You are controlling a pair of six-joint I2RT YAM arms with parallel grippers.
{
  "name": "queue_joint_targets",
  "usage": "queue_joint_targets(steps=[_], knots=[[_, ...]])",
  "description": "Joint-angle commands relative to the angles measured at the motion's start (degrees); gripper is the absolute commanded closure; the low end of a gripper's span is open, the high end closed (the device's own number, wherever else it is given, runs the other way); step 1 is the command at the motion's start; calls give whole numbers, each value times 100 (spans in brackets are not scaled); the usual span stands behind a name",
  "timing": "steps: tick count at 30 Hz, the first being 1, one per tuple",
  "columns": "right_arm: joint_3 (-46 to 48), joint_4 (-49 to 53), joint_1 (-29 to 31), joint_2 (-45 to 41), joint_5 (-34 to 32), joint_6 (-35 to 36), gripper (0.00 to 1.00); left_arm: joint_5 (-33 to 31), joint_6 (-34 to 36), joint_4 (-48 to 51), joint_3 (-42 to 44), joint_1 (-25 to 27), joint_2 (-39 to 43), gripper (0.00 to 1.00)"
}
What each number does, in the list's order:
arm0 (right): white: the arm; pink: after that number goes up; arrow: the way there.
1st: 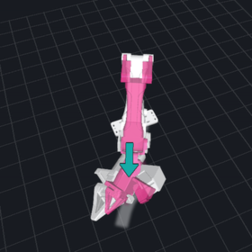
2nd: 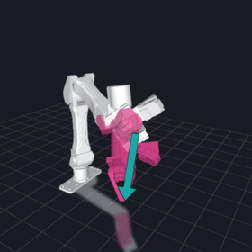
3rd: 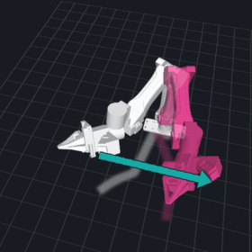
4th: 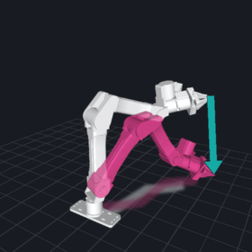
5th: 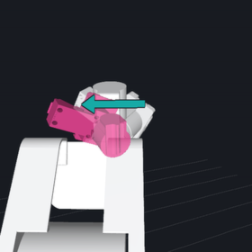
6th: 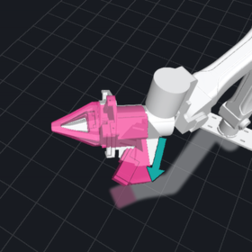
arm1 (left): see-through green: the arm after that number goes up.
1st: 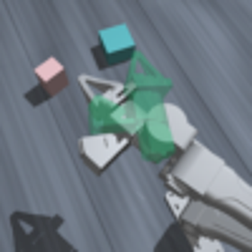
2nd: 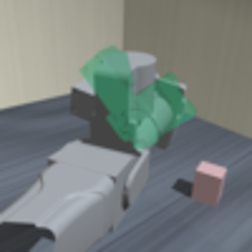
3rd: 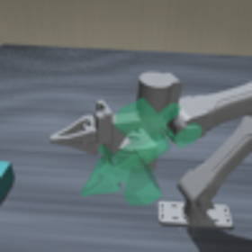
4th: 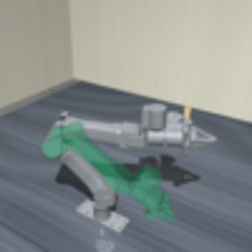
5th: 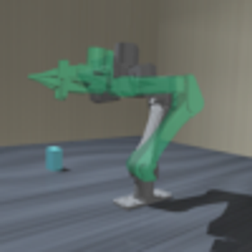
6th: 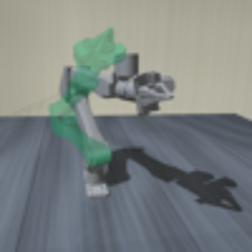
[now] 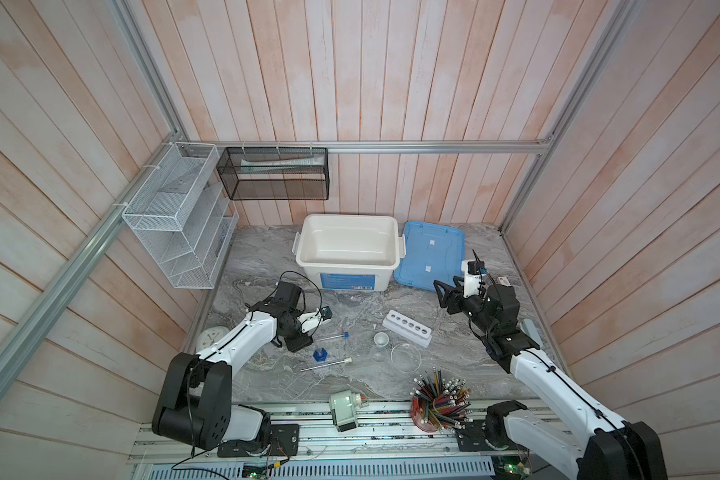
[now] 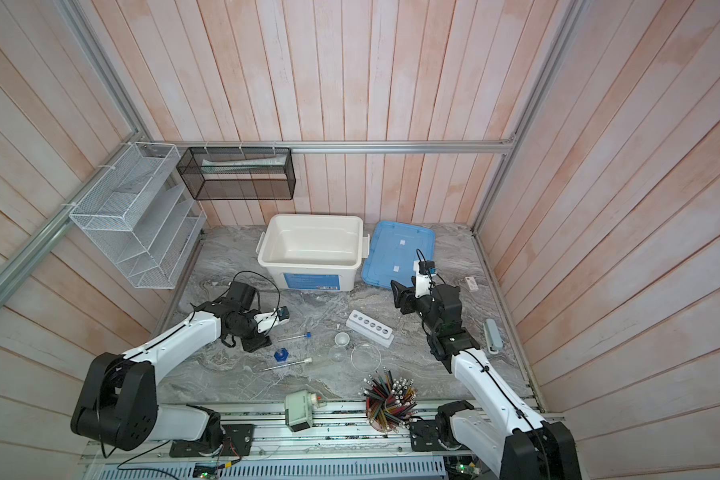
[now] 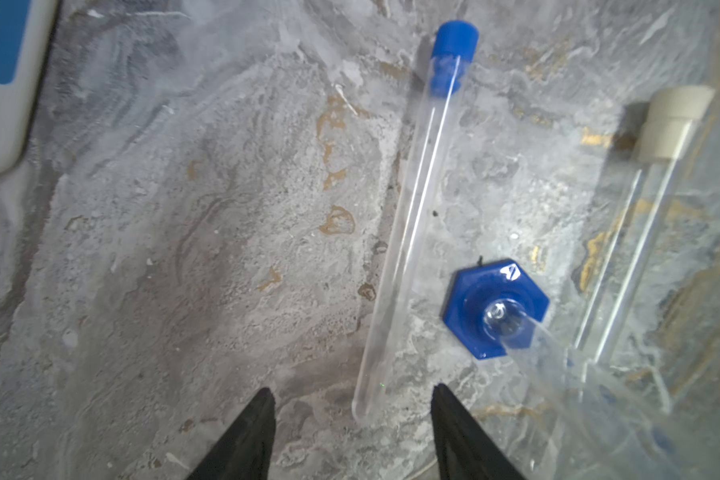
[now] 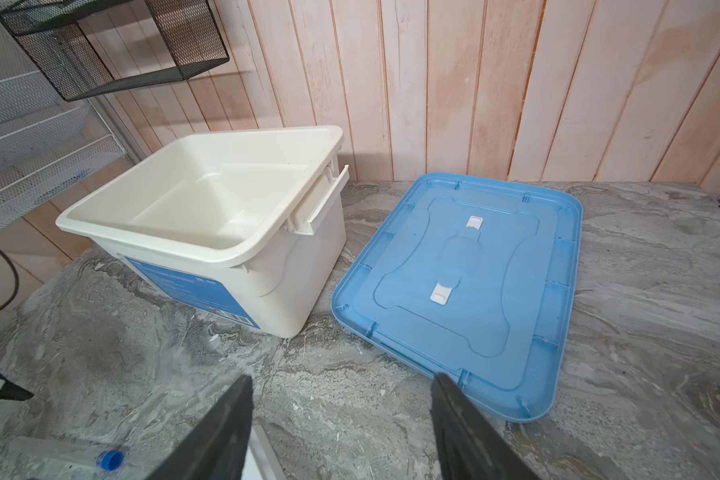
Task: Organize the chemistry lab equipment
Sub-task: 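Lower the left gripper over the blue-capped test tube while the right arm rises, then close the left gripper on the blue-capped test tube and lift it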
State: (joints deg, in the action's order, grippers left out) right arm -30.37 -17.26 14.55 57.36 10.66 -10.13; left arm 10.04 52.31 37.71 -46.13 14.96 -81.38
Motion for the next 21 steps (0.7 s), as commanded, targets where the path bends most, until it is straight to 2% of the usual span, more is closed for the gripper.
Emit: queue_joint_targets(steps=[1, 10, 21], knots=[[-41, -43, 31, 36, 121, -33, 32, 24, 181, -60, -185, 31, -162, 38], [-17, -80, 30, 91, 156, -33, 32, -96, 324, -33, -405, 134, -618, 44], [60, -174, 30, 152, 45, -24, 32, -169, 418, -39, -473, 195, -957, 46]])
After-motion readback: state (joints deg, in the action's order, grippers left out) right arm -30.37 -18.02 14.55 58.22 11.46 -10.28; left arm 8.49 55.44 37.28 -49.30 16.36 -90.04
